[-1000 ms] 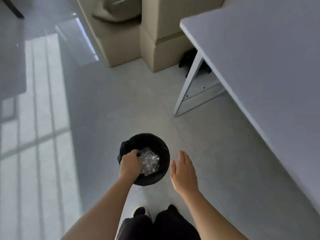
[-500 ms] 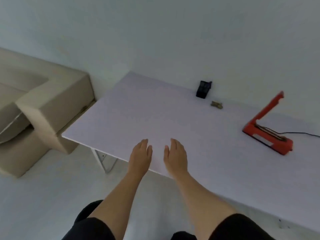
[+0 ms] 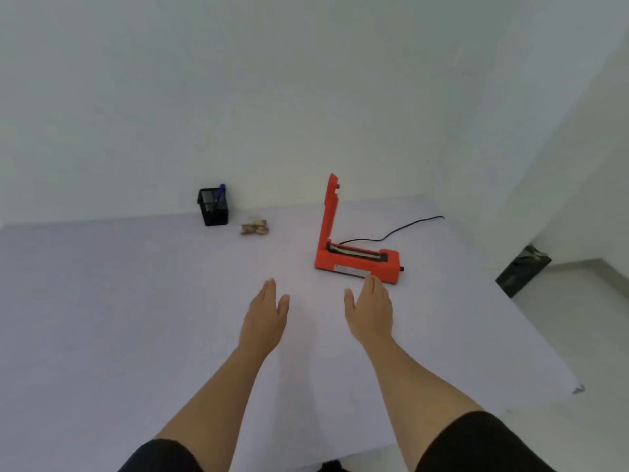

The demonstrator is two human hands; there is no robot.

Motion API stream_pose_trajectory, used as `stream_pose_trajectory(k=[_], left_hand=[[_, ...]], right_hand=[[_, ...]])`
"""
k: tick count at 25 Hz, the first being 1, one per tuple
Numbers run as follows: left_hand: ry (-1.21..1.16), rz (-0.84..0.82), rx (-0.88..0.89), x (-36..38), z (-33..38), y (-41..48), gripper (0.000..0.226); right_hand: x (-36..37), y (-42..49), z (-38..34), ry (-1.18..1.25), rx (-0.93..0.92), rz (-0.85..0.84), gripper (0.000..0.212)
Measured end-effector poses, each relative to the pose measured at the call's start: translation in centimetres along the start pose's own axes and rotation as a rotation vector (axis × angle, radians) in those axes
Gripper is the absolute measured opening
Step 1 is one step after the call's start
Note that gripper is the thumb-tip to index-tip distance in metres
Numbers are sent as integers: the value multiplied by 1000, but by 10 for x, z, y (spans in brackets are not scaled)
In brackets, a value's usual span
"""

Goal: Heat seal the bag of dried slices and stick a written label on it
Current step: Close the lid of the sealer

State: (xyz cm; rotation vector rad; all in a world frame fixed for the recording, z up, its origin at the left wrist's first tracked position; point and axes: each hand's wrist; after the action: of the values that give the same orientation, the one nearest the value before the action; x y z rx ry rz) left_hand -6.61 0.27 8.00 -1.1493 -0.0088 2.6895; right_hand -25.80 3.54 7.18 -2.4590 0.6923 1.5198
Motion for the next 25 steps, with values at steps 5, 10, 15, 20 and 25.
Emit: stream_pose_trajectory(k=[5,10,15,20,25], left_hand=[[-38,-20,-46,46,72,88,54],[-50,-144,-206,64,82,144,59],[-94,-177,-117,79,93,172,49],[-48,-192,-116,92,82,195,51],[-31,-137,-44,102,81,225,56]], right_hand=[[-27,100,86,-11,161,-23,62],[0,136,132,63,308,-407,58],[31,150,131,195,271,-332,49],[45,189,124,156,270,-211,45],[61,238,123,204,221,-155,48]])
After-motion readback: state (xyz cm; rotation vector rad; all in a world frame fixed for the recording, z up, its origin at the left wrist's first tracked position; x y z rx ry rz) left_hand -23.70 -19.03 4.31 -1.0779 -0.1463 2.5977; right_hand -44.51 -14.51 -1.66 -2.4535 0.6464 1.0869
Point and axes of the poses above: each hand's wrist, its own y-axis towards the middle knuckle, its own x-axis out of the palm, z = x × y, and after that the axes turned 1 degree about -x, right-handed
